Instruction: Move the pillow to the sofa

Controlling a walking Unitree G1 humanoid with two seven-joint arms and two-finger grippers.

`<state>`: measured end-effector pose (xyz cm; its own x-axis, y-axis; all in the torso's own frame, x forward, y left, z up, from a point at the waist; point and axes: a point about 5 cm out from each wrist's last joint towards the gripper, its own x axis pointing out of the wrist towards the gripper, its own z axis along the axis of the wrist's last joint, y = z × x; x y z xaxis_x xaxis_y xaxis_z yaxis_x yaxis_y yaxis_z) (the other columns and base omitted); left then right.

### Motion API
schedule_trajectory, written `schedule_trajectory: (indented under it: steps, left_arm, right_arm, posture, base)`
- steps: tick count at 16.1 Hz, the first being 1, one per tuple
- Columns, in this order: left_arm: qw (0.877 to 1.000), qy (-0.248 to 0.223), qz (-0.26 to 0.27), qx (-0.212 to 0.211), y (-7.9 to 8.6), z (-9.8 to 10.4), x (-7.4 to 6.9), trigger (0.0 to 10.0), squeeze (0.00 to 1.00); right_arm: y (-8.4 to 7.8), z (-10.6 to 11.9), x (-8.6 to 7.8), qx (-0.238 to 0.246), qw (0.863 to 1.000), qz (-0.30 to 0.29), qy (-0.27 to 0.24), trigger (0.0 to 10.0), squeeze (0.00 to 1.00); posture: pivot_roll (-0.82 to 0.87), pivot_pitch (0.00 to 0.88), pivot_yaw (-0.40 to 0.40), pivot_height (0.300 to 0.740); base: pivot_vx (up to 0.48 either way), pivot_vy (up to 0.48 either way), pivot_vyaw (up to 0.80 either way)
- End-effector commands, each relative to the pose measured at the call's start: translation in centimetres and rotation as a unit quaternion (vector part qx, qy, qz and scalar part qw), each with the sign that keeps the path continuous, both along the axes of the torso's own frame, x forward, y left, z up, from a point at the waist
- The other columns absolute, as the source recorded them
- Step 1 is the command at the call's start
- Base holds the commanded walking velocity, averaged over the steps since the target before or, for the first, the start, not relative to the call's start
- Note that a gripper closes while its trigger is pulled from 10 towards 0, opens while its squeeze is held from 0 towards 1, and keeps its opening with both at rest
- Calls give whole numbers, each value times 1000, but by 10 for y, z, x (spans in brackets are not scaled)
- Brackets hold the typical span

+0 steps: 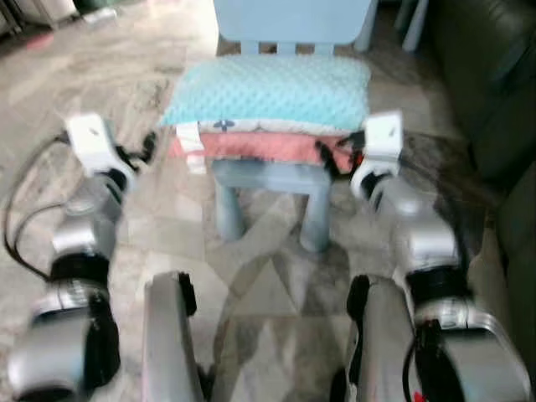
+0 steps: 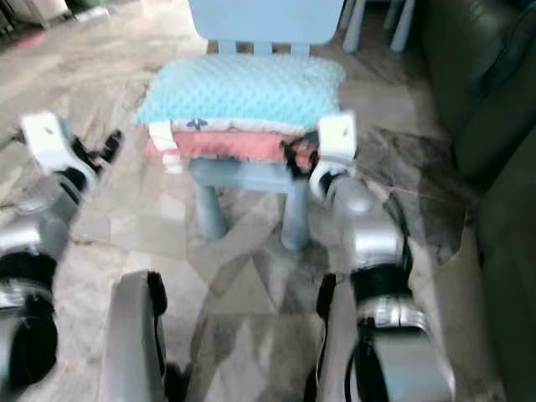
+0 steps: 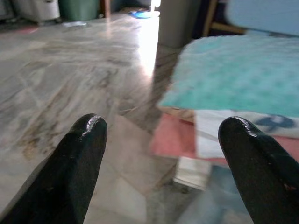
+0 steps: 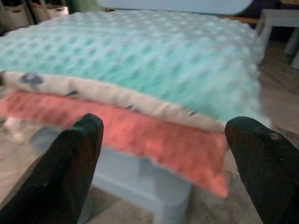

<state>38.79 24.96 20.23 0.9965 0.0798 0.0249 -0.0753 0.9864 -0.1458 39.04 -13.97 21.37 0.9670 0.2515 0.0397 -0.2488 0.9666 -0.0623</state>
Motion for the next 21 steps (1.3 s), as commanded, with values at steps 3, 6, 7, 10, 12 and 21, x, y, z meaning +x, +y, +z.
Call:
schedule_trajectory:
  steps: [3, 6, 7, 10, 12, 21]
  left_arm:
    - [999, 27, 12, -22, 3, 0, 9, 10000, 0]
    - [997, 42, -37, -51, -23, 3, 20, 10000, 0]
    - [996, 40, -47, -59, -30, 5, 22, 10000, 0]
    - [994, 27, -104, -18, -45, 5, 23, 10000, 0]
    - [992, 27, -121, 10, -35, -8, 16, 10000, 0]
    - [991, 87, -105, -5, -27, -127, -103, 10000, 0]
  right_arm:
    - [1, 10, 13, -3, 1000, -1, -6, 10000, 0]
    - [5, 14, 22, -38, 999, -8, -17, 10000, 0]
    - [5, 13, 23, -42, 999, -8, -17, 10000, 0]
    - [4, 10, 14, -20, 999, 23, -44, 10000, 0]
    - [-5, 1, 3, -4, 998, 14, -54, 10000, 0]
    - [-17, -85, -90, 40, 995, -83, 35, 10000, 0]
  posture:
    - [21, 263, 36, 382]
    - [22, 304, 45, 382]
    - [25, 309, 46, 382]
    - [25, 285, 46, 382]
    - [27, 262, 41, 382]
    - [25, 0, 27, 382]
  base:
    - [0, 0, 0]
    - [0, 0, 0]
    - [0, 0, 0]
    - [0, 0, 0]
    - [0, 0, 0]
    - [0, 0, 0]
